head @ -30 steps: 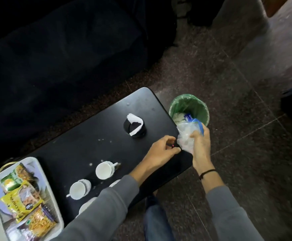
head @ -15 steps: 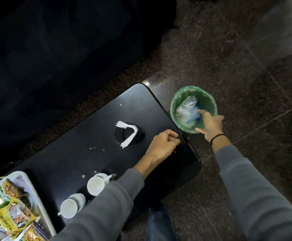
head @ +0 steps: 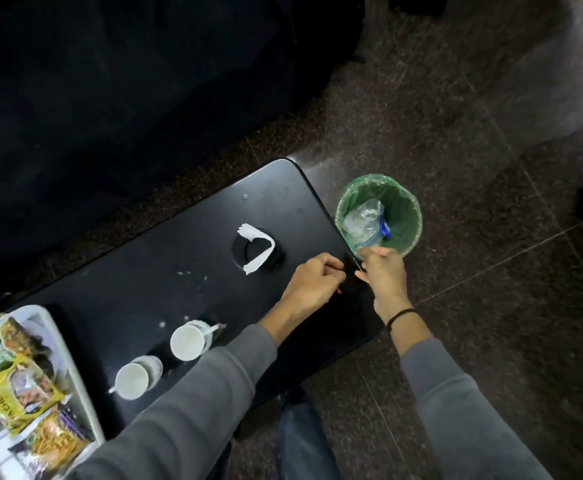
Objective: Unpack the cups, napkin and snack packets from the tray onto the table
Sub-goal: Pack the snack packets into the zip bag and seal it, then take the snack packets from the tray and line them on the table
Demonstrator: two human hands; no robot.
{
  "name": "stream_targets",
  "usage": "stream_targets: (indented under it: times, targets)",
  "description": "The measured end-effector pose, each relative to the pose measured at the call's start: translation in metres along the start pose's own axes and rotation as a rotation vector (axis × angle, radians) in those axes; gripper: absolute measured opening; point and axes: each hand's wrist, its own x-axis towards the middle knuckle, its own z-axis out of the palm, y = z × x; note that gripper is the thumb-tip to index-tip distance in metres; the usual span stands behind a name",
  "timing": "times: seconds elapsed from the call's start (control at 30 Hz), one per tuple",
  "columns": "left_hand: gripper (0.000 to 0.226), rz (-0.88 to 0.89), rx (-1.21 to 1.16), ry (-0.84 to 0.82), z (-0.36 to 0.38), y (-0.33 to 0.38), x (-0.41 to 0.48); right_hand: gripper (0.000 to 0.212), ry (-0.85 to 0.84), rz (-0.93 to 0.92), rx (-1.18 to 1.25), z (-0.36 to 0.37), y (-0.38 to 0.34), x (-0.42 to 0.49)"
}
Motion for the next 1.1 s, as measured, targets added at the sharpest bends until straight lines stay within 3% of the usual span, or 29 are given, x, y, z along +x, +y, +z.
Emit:
stream_targets:
  times: [0.2, 0.57, 1.1]
  targets:
    - [0.023, -0.008, -0.050, 0.046, -0.025, -0.032, -0.038, 0.009, -0.120, -0.018, -0.063, 0.017, 0.013, -0.068]
    - [0.026, -0.001, -0.279, 0.270, -0.108, -0.131, -0.127, 0.012, -0.372, -0.152, -0.258, 0.088, 0.030, -0.191]
    - [0.025, -0.072, -0.456, 0.536, -0.257, -0.319, -0.233, 0.011, -0.698, -0.310, -0.560, 0.286, 0.125, -0.346]
